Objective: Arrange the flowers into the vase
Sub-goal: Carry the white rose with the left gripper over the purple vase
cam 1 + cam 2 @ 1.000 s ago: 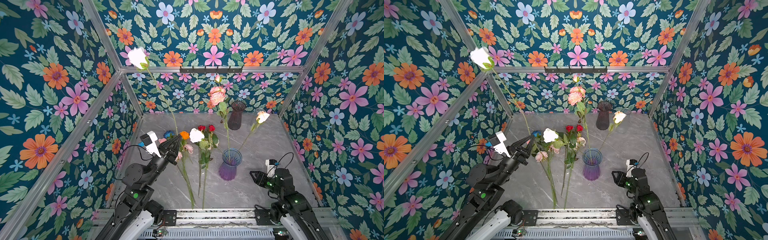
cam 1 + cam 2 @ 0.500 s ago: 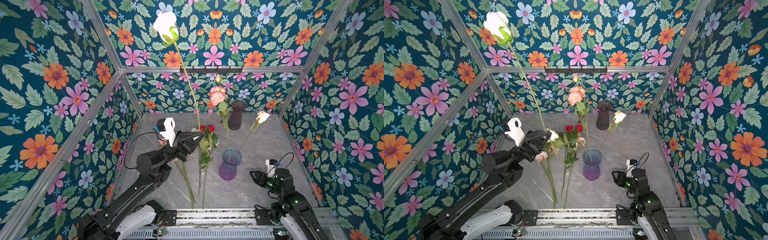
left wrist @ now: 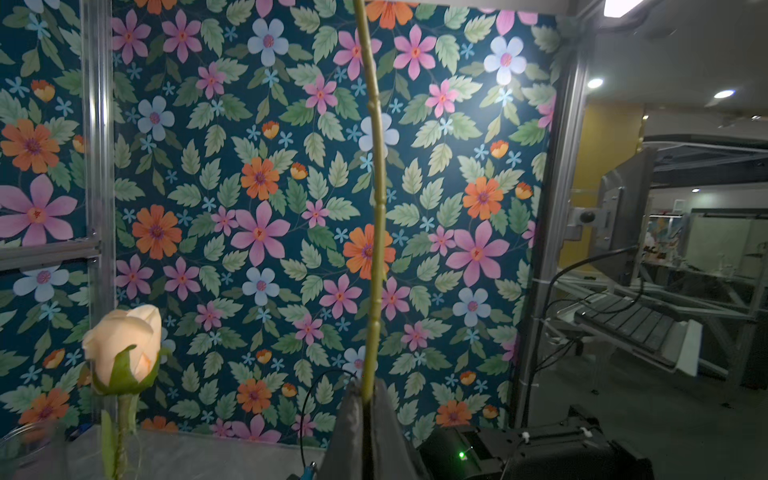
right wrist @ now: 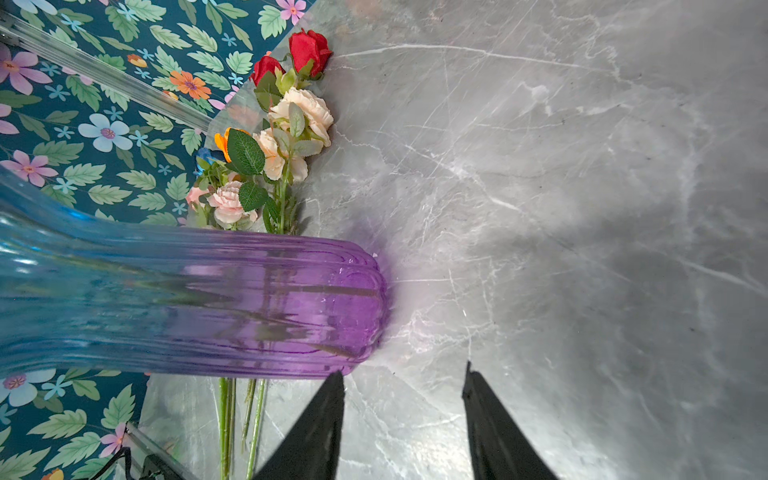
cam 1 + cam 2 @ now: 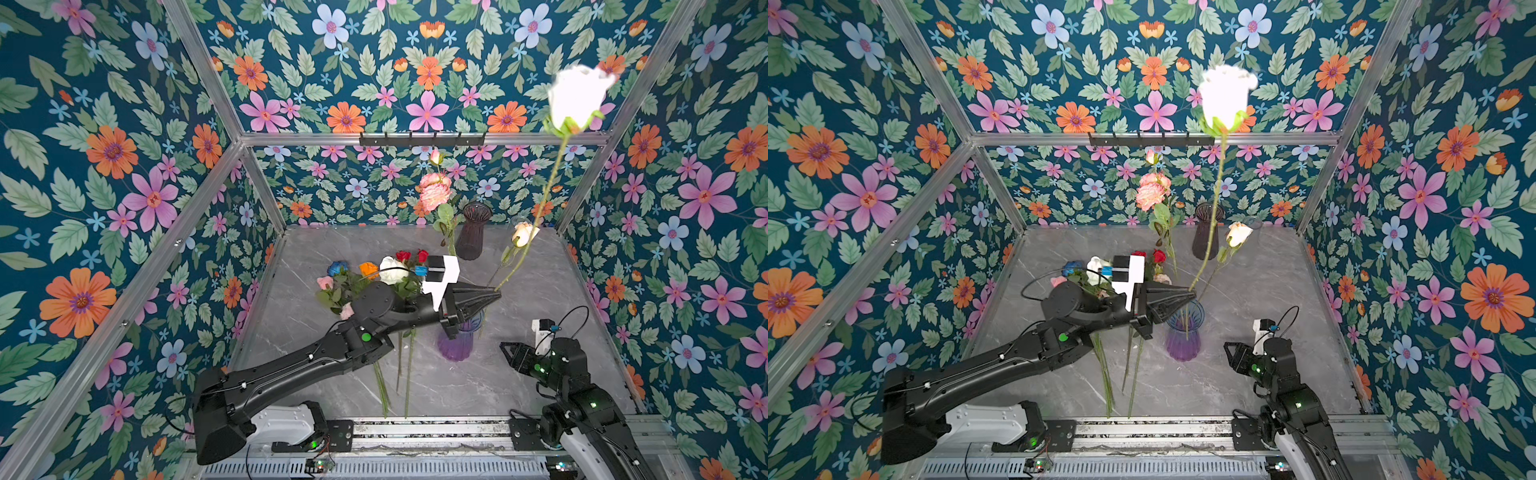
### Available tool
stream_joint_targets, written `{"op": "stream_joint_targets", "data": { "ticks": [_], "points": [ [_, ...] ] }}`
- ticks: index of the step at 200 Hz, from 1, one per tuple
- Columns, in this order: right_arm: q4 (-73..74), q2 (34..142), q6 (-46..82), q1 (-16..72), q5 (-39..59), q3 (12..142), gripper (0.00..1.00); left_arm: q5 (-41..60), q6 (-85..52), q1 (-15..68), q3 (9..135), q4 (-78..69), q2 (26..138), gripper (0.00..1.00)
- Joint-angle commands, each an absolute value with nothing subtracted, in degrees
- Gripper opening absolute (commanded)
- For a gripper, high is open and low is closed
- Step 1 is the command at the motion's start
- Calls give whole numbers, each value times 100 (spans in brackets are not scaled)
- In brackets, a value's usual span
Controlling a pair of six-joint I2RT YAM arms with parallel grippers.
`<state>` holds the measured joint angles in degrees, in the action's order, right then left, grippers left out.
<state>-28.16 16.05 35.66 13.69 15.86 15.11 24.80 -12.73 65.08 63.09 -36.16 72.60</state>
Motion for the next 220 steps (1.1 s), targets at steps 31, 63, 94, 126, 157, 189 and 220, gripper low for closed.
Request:
{"op": "stream_joint_targets", "data": {
  "ticks": [31,63,94,126,157,189,220],
  "points": [
    [-2804,1600,3551,1371,1526,1493,49,498,-71,6842,6231,-3740,7696,0],
    [-2804,1592,3551,1371,1523,1493,48,-1008,167,7096,6214,-3858,7928,0],
    [-2804,1593,3550,1371,1527,1494,49,-1789,358,7202,6088,-4078,8081,0],
    [-2804,1584,3550,1373,1537,1494,49,-2164,493,7225,5982,-4236,8155,0],
    [-2800,1586,3550,1371,1530,1490,49,-2428,379,7225,5939,-4166,8259,0],
    [-2804,1586,3547,1371,1538,1494,48,-2691,228,7216,5621,-4429,8304,0],
    [-2799,1591,3551,1372,1538,1492,48,-2873,-29,7215,5502,-4434,8399,0]
  ]
}}
